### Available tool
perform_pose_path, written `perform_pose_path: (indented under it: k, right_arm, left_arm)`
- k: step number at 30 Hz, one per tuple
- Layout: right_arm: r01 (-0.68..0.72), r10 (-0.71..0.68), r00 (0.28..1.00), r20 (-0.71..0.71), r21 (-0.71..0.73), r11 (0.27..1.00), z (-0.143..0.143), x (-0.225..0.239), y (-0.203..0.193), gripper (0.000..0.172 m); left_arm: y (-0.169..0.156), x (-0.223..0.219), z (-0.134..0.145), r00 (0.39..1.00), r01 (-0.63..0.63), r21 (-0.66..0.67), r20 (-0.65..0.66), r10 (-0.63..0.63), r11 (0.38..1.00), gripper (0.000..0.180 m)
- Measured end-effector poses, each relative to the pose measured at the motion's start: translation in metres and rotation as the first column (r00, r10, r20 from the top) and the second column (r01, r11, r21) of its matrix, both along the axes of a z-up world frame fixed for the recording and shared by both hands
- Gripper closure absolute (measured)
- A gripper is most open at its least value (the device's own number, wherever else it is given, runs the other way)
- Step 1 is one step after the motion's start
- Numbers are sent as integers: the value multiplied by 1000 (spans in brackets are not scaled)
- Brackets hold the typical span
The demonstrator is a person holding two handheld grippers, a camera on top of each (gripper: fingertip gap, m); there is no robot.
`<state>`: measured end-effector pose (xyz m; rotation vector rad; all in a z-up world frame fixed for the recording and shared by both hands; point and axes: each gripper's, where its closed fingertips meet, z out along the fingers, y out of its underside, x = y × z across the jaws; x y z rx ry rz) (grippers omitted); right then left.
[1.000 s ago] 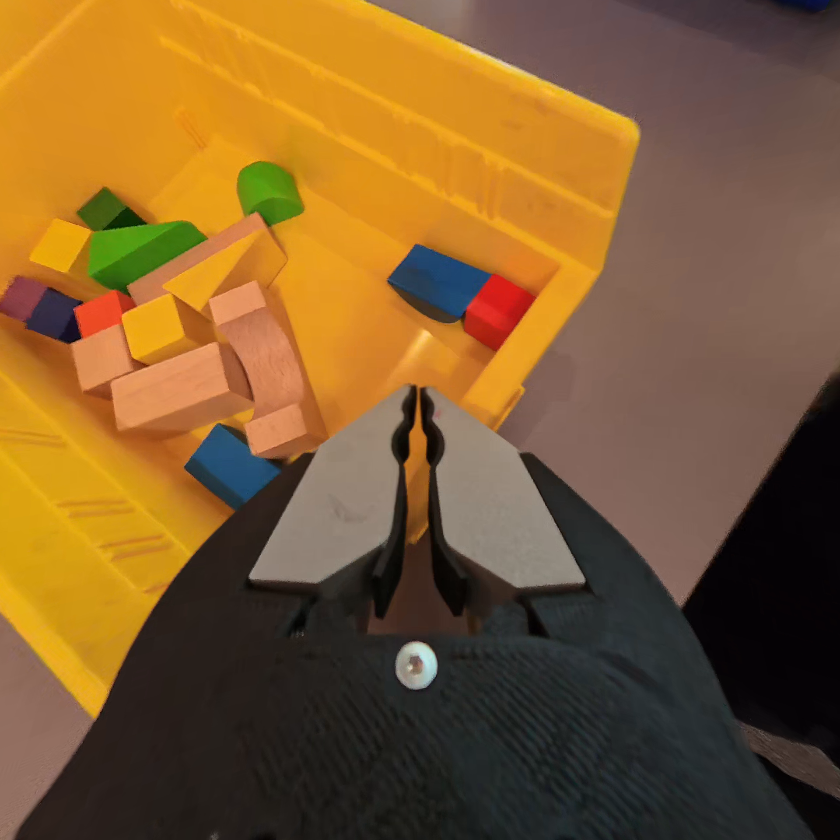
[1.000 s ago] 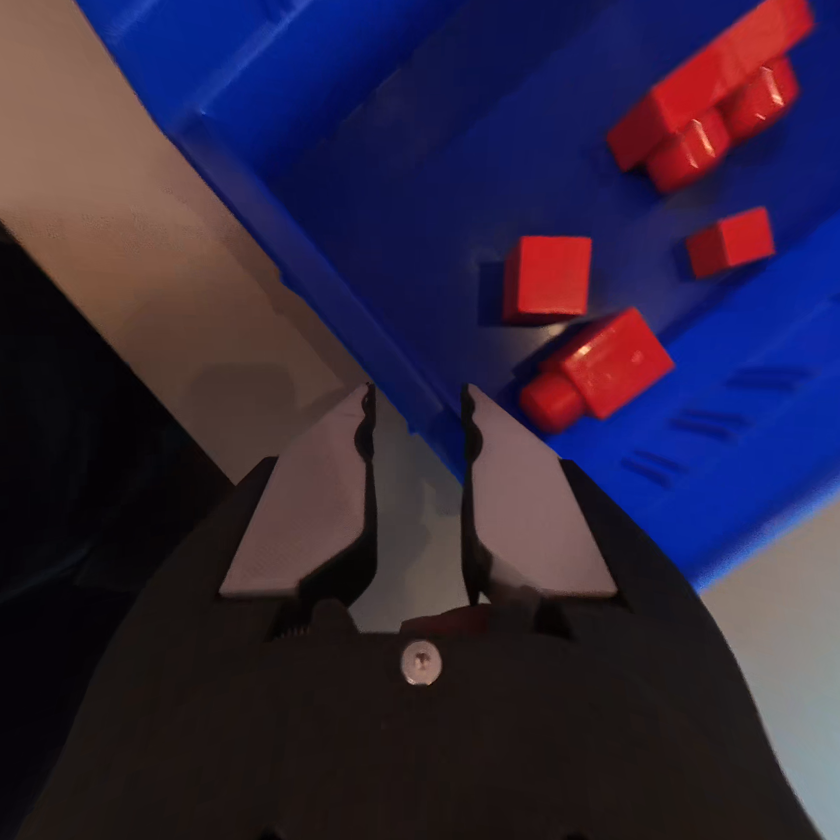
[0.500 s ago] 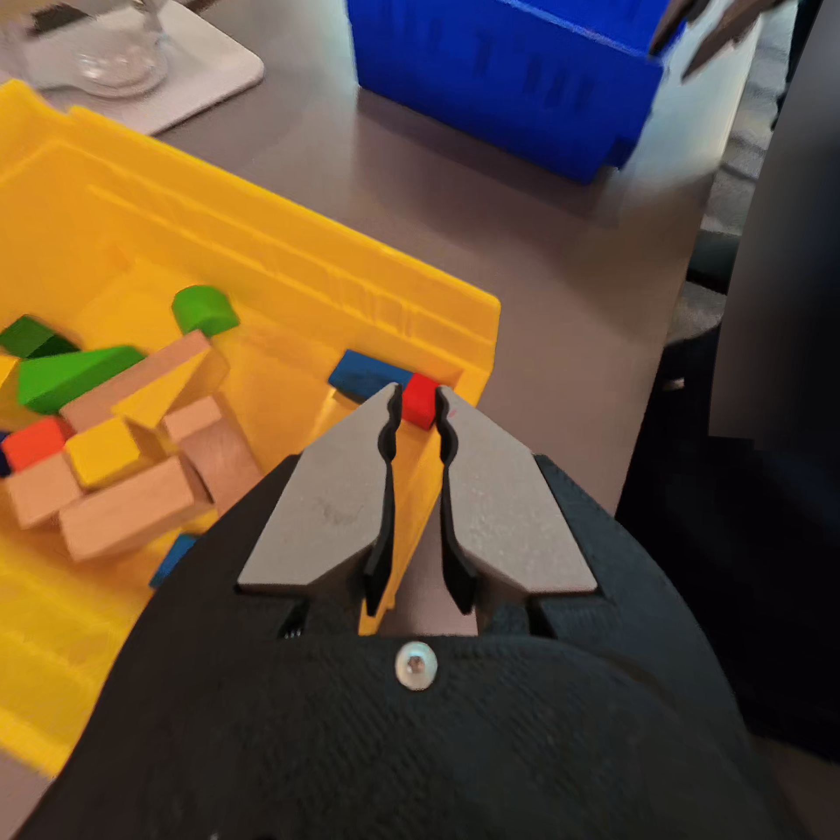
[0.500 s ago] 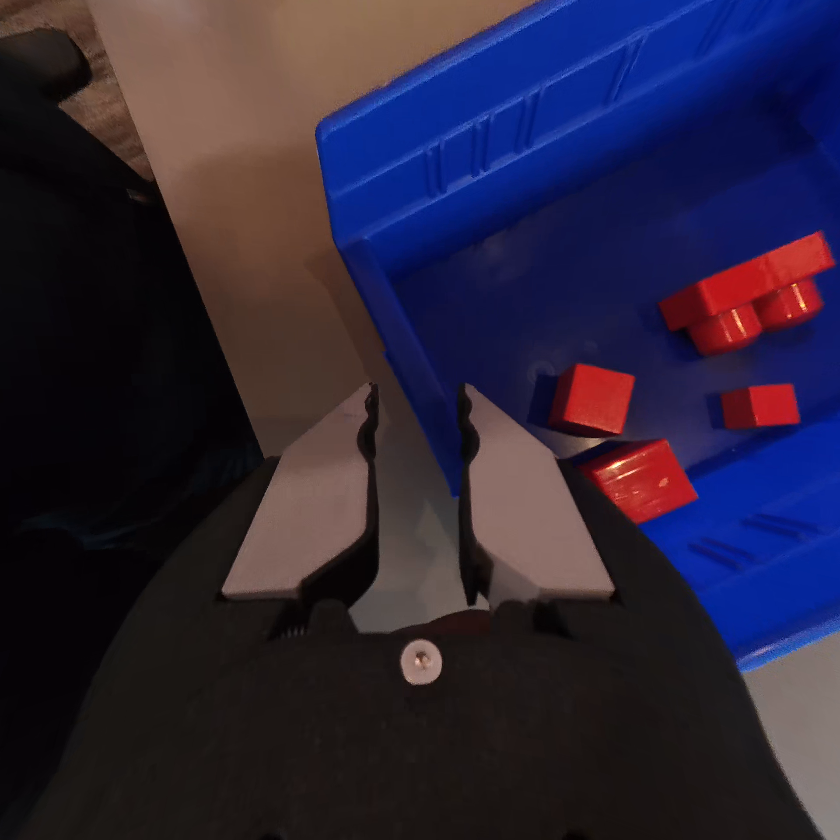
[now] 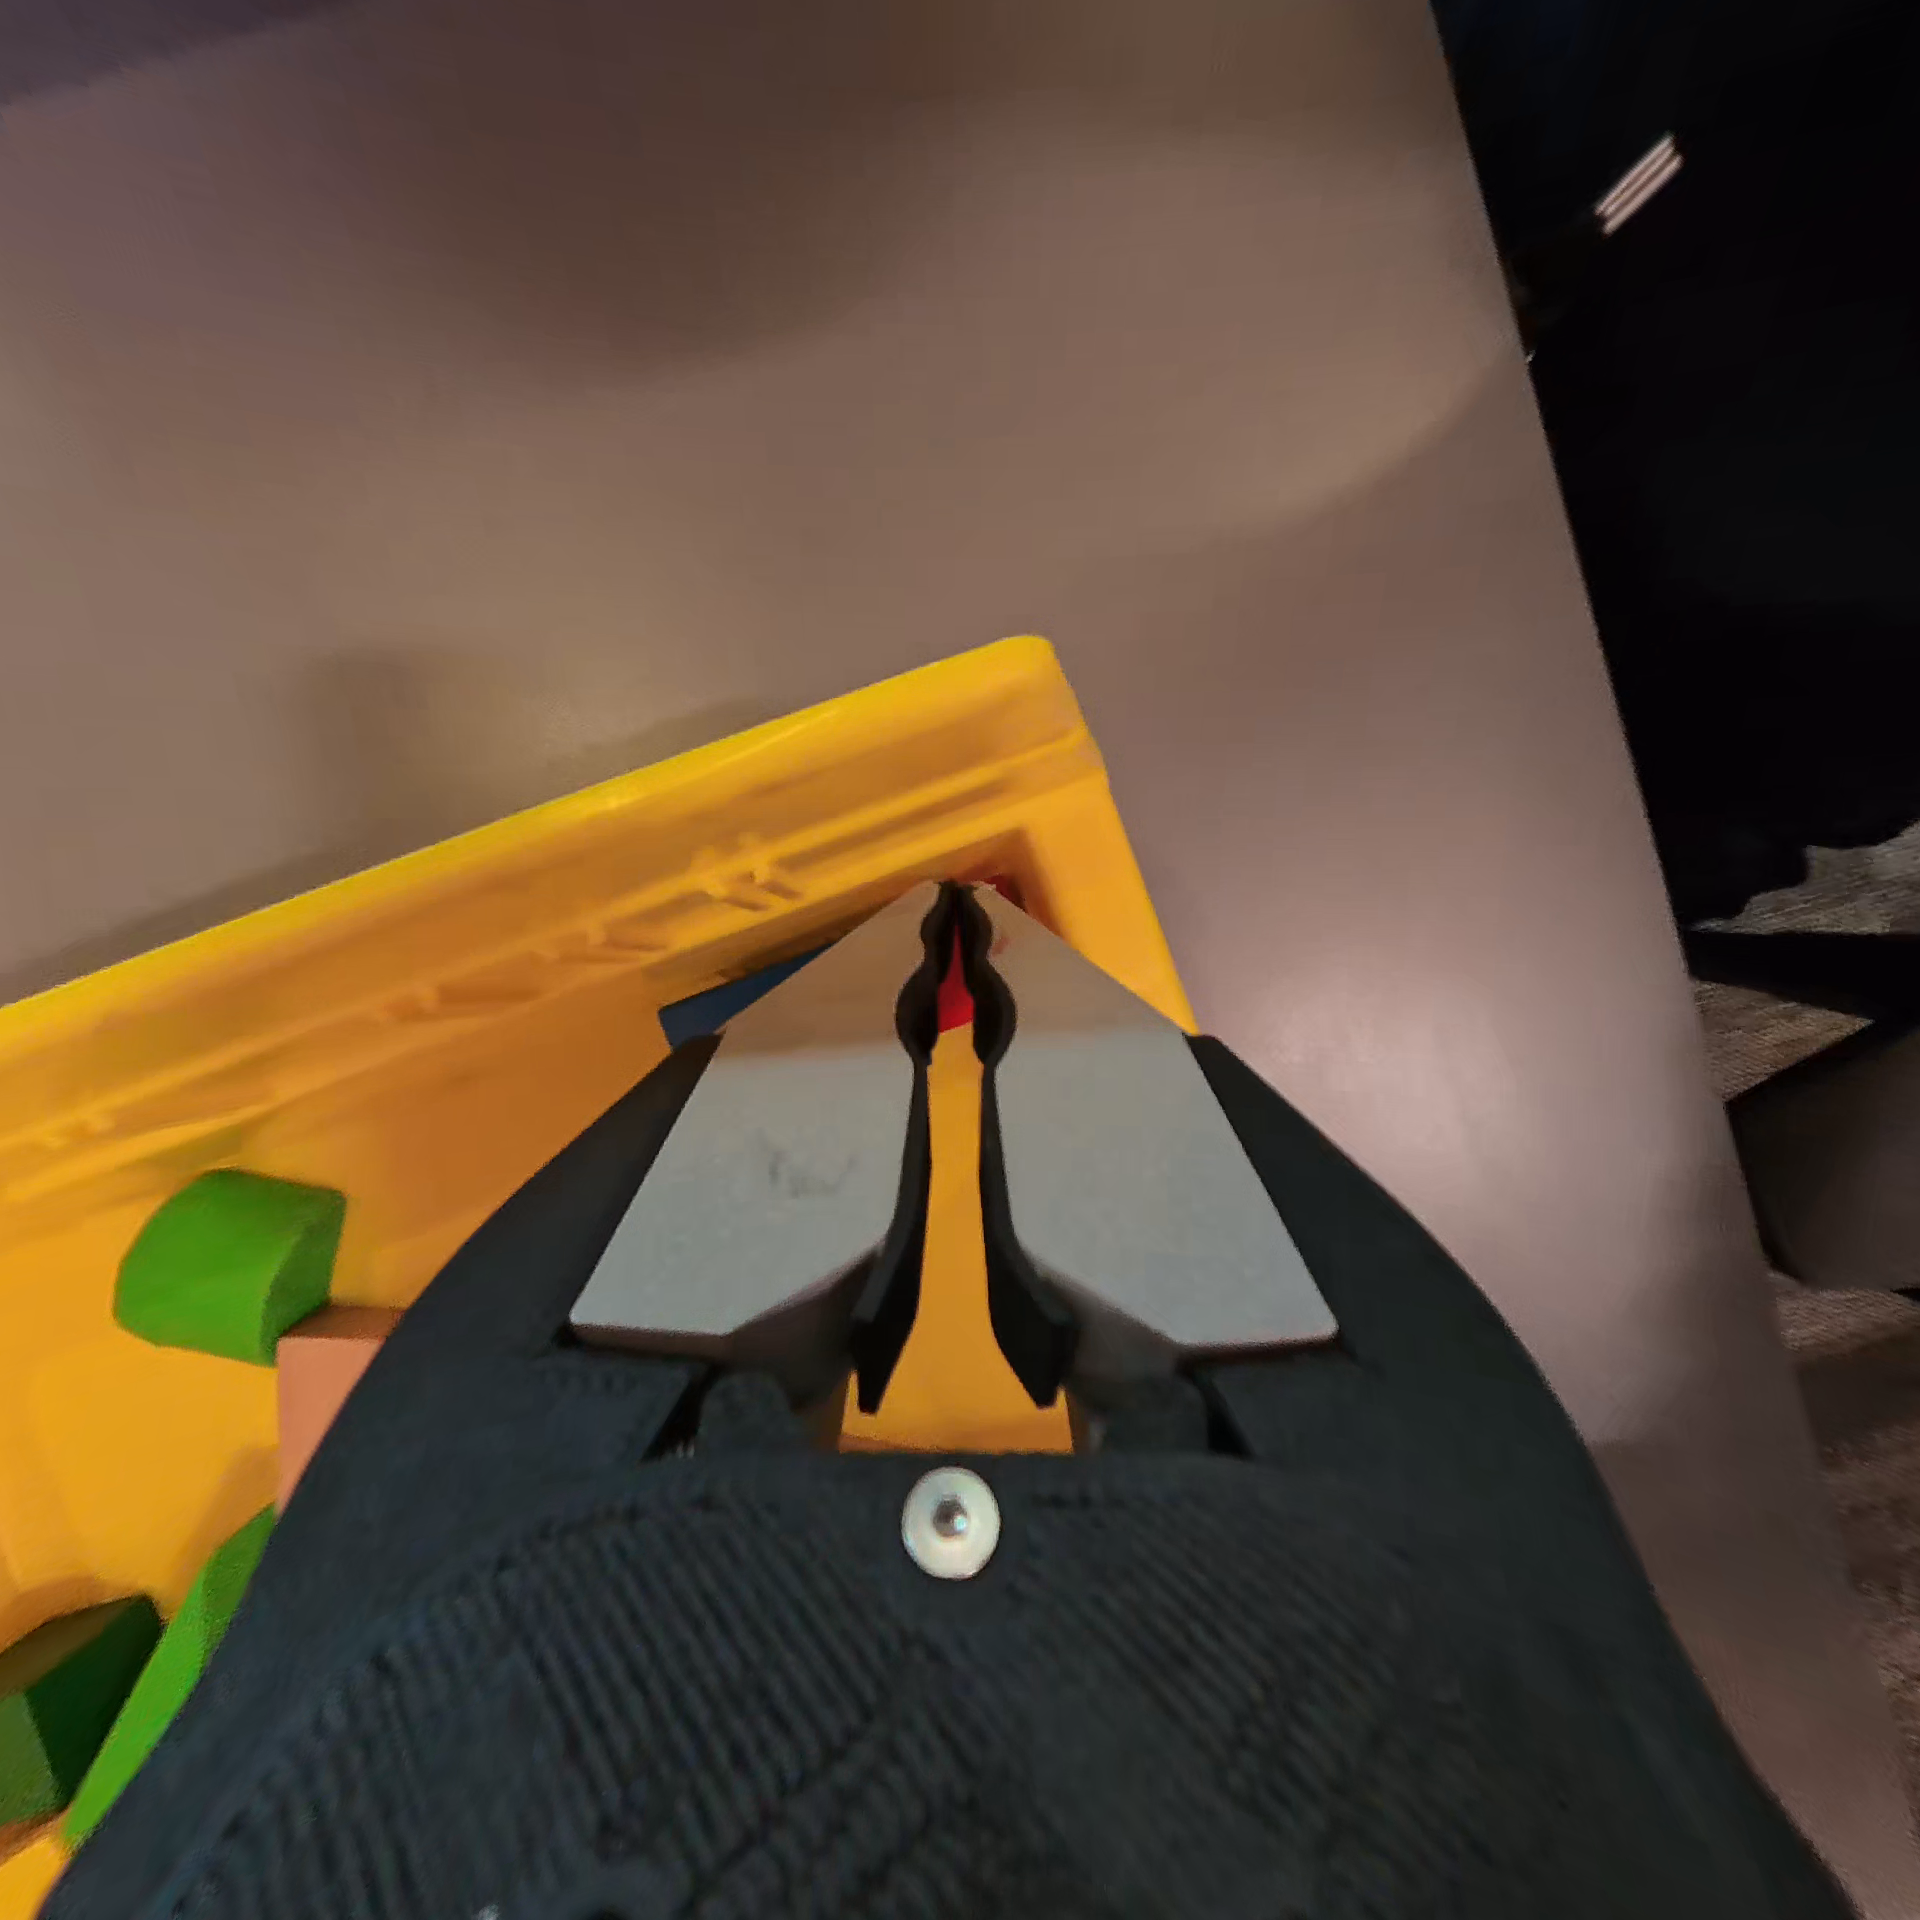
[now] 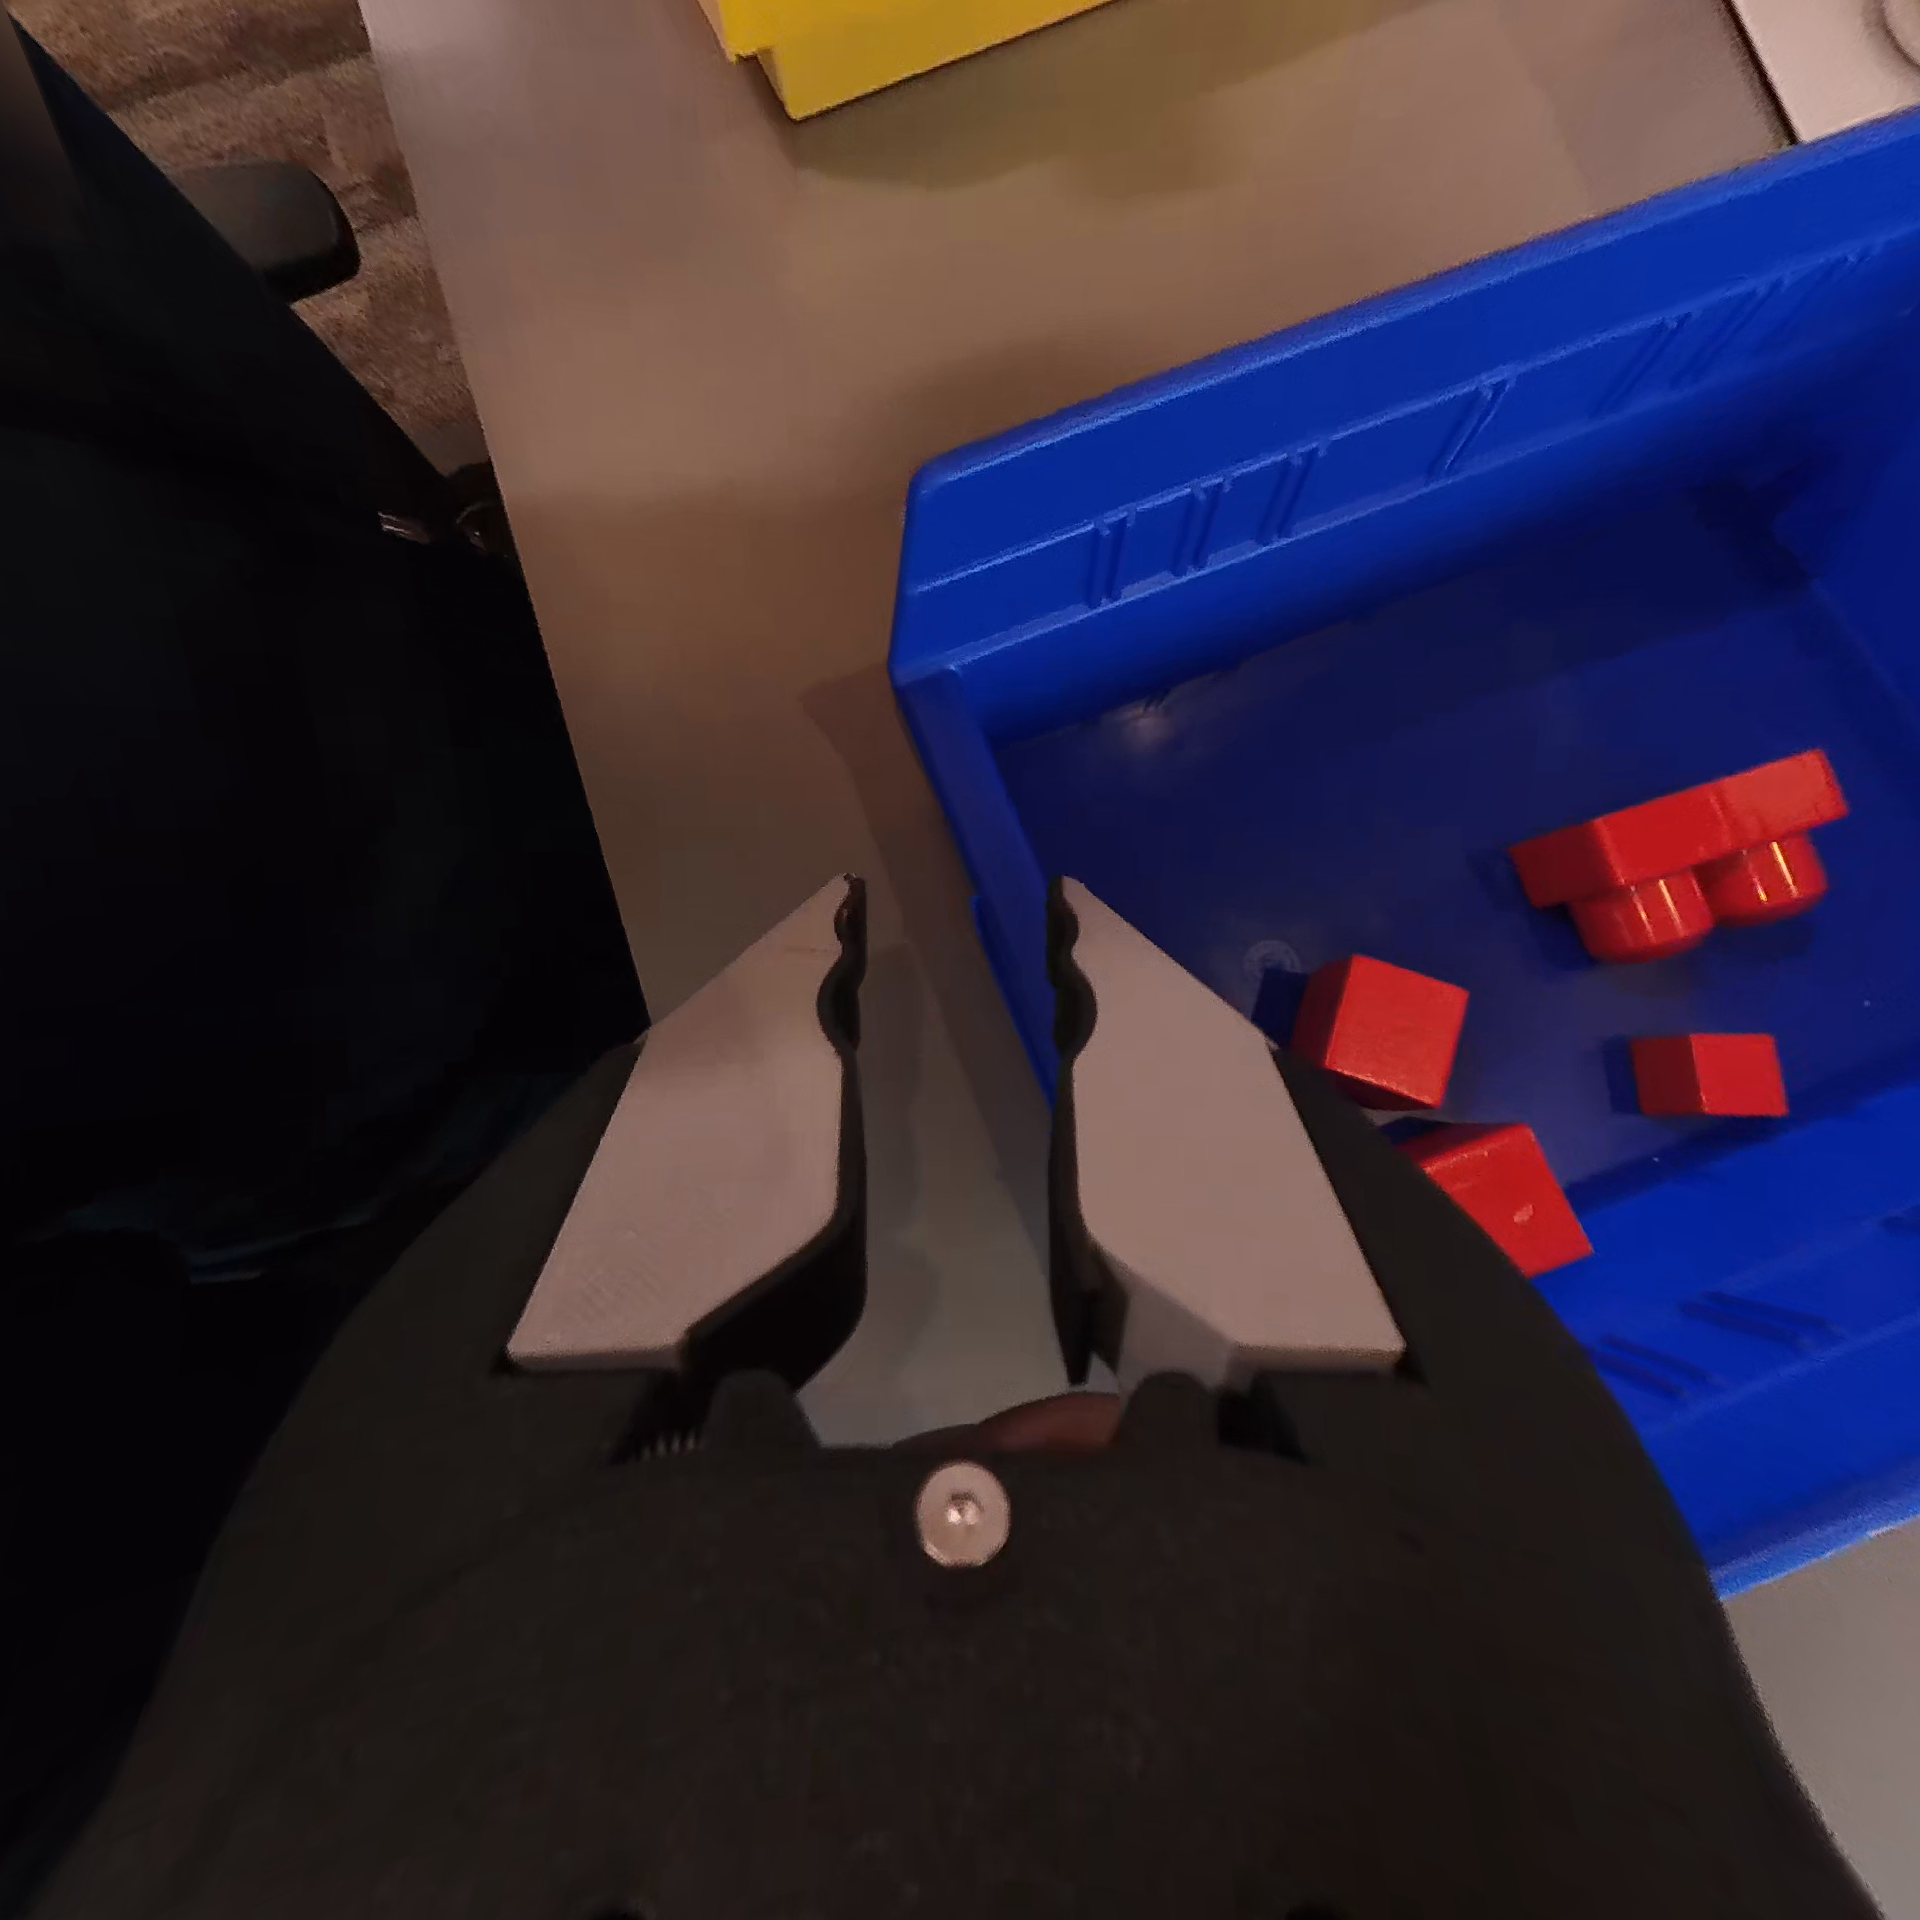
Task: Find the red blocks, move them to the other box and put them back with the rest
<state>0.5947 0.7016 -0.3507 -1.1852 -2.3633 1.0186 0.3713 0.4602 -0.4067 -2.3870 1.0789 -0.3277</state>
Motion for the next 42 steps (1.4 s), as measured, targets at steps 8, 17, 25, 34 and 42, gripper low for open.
perform_pose_path:
  k: [8,17,25,34,42]
  right_arm:
    - [-28,28,1000,-6,31,999,1,3,-7,139]
    - [-31,33,999,-37,39,999,8,8,-10,140]
    - [-54,56,997,-50,54,997,11,8,-18,140]
    - [-60,63,997,-47,48,997,11,9,-21,140]
    - [-83,85,996,-32,61,995,7,10,-29,139]
  left_arm:
    - [-22,-12,-1,993,-54,-157,-112,36,986,180]
    - [-56,-55,-26,923,-173,-210,-375,84,962,180]
    - [13,-41,5,938,-318,103,-112,329,943,180]
    - [9,-43,40,912,-405,221,33,408,887,180]
    - [4,-10,7,924,-360,-103,101,370,927,180]
